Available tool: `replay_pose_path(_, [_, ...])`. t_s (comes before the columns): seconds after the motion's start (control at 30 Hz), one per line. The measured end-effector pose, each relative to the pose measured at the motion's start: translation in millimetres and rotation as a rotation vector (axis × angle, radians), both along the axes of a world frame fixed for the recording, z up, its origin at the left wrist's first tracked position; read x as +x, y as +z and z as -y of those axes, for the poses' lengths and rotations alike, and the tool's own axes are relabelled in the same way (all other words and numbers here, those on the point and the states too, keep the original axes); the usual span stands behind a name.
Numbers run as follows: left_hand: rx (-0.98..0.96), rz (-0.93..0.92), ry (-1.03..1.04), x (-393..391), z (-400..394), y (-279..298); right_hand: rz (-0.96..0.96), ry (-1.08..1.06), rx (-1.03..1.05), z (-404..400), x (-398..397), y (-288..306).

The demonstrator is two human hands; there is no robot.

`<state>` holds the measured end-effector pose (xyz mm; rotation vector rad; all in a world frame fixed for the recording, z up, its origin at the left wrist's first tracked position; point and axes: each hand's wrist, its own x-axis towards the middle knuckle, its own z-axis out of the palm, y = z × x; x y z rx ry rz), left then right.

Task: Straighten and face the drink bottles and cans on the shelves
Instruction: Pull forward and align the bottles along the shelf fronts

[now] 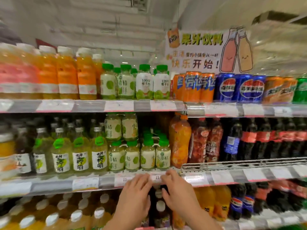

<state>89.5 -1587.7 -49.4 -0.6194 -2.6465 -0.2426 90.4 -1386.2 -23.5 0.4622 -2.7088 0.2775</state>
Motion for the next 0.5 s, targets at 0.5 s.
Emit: replay_pose_path(0.5, [0.120, -0.549, -0.169, 24, -23, 172, 0.168, 0.172, 0.021, -9, 8, -5])
